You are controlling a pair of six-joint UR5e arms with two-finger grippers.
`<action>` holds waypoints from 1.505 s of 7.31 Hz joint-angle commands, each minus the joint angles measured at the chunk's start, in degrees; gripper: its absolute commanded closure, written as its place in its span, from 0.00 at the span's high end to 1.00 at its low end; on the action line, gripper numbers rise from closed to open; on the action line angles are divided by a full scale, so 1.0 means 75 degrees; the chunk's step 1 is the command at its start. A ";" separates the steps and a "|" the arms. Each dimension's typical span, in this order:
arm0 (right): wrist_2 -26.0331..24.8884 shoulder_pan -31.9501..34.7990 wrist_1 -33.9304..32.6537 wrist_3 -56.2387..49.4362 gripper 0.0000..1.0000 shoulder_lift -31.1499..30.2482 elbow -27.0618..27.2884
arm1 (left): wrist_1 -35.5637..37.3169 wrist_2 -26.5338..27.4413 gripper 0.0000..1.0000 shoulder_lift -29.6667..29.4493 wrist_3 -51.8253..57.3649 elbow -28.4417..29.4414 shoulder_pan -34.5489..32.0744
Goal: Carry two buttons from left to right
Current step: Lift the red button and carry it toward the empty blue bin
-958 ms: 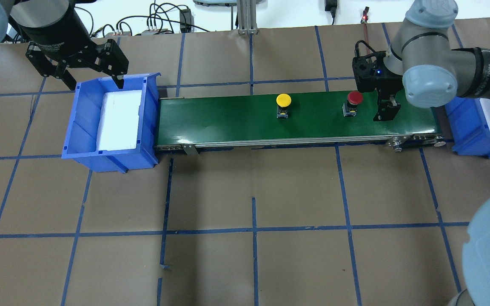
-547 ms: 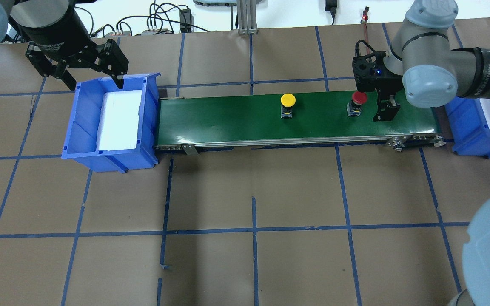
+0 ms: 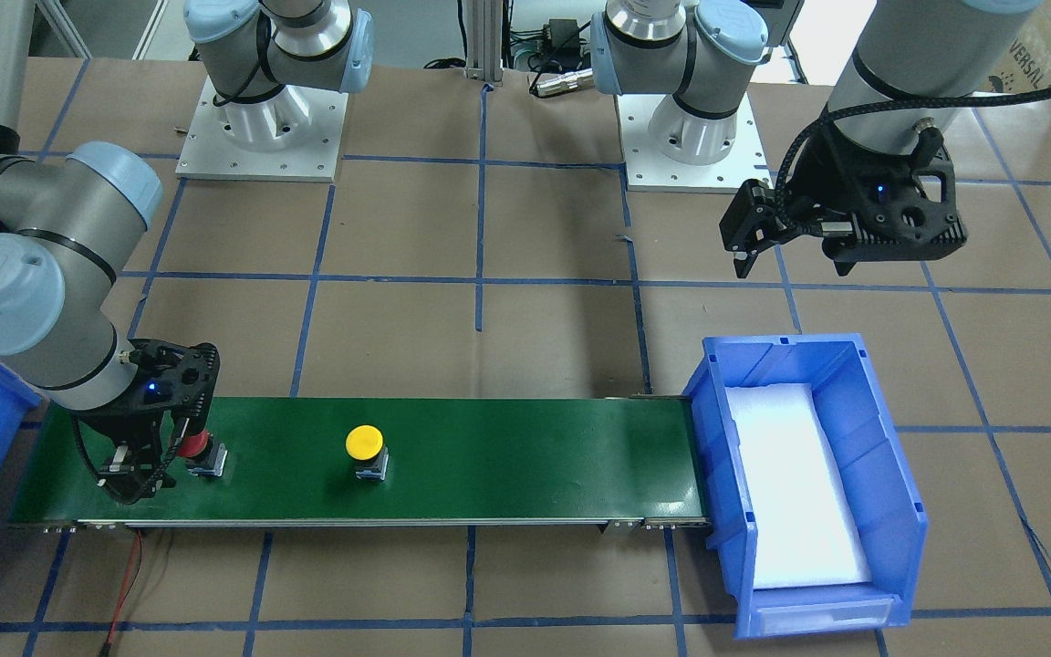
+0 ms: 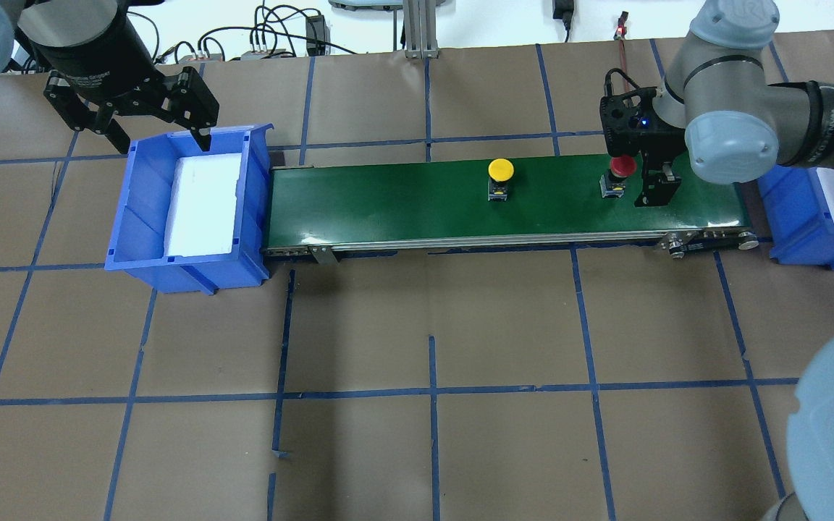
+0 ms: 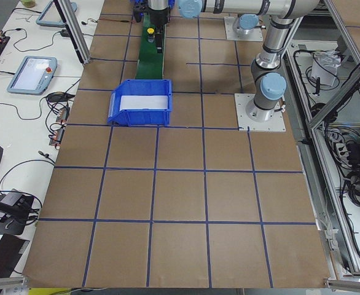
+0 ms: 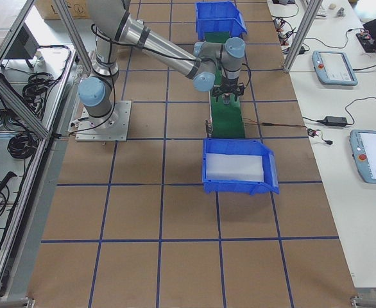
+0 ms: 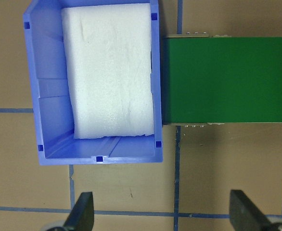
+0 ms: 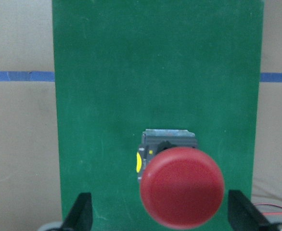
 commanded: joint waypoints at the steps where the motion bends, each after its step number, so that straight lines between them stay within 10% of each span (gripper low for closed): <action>1: 0.0000 0.0000 0.0000 0.0004 1.00 0.0009 0.0000 | -0.0002 0.0000 1.00 0.0011 0.0000 0.0000 0.0000; 4: 0.0023 0.0000 -0.0012 -0.0019 0.98 0.0032 0.0000 | 0.0009 0.0000 1.00 0.0011 0.0000 0.0011 0.0000; 6: 0.0023 0.0000 -0.0024 -0.0043 0.77 0.0056 -0.0012 | -0.0003 0.0000 1.00 -0.0001 0.0000 0.0011 0.0000; 7: -0.0011 -0.0011 -0.0024 -0.0008 0.27 0.0009 0.0000 | 0.0009 0.0000 1.00 -0.0012 0.0000 0.0011 0.0000; 8: -0.0058 -0.0093 -0.0035 -0.0112 0.09 0.0009 0.0000 | -0.0002 0.0000 1.00 0.0011 0.0000 0.0000 0.0011; 11: -0.0117 -0.0140 -0.0024 -0.0113 0.06 -0.0107 -0.0338 | -0.0003 0.0000 1.00 0.0011 0.0012 0.0000 0.0012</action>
